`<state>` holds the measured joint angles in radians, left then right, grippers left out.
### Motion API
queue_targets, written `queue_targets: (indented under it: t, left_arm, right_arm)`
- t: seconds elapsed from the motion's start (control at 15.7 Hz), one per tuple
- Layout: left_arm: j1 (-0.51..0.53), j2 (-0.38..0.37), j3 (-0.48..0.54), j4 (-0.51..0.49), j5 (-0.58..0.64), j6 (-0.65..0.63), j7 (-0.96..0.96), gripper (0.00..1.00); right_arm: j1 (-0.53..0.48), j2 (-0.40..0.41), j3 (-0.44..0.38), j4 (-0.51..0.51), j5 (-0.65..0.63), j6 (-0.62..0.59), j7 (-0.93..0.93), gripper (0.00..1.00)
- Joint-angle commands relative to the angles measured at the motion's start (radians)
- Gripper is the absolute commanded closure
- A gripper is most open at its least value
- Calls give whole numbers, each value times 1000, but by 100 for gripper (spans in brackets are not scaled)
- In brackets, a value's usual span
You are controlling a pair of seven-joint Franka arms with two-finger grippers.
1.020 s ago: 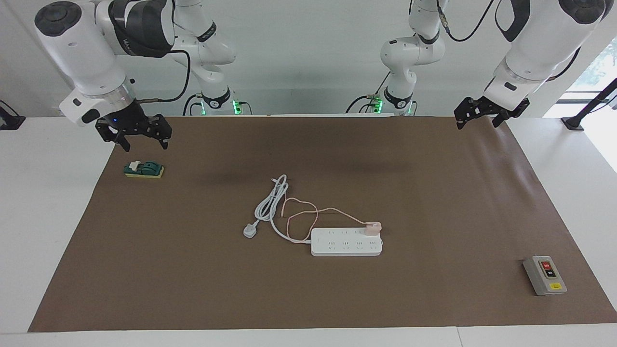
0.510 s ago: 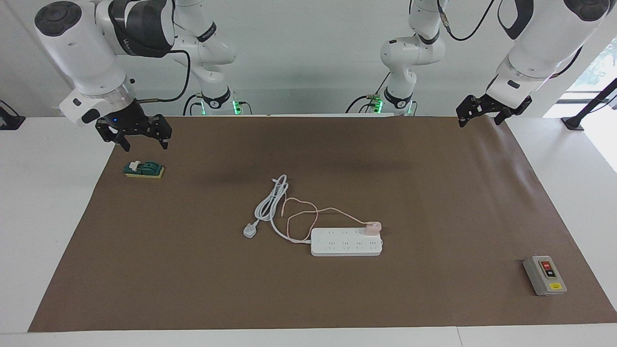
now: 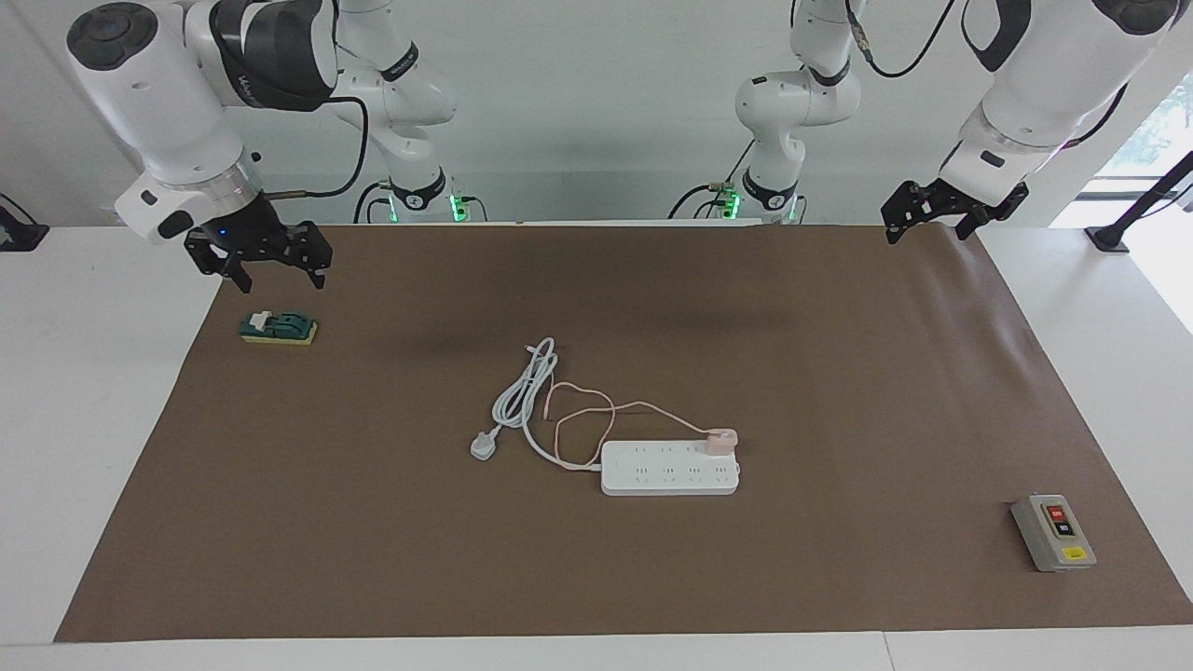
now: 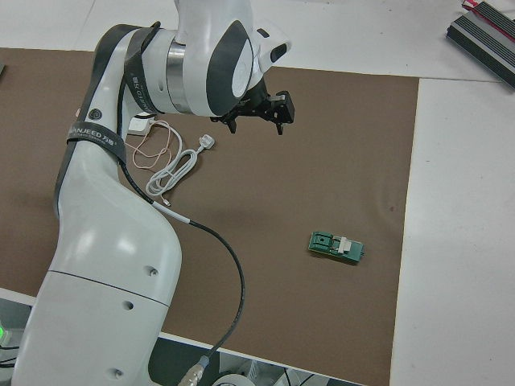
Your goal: Plug charger into power strip
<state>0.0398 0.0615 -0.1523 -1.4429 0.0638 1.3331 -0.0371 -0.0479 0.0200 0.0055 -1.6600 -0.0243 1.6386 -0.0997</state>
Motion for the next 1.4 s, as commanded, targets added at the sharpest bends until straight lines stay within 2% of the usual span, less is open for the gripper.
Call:
queue_targets:
  t: [0.0,0.19,0.45,1.34]
  left_arm:
    - [-31,15,23,29,2,-18,8,0]
    - [-24,17,25,24,1,-6,8,0]
    - [-23,12,25,-39,-10,32,8,0]
    - [-17,11,40,-68,-18,63,9,0]
  right_arm:
    - [-12,-14,11,-7,-14,-11,-2,0]
    - [-12,-14,11,-7,-14,-11,-2,0]
    - [-12,-14,11,-7,-14,-11,-2,0]
    - [-12,-14,11,-7,-14,-11,-2,0]
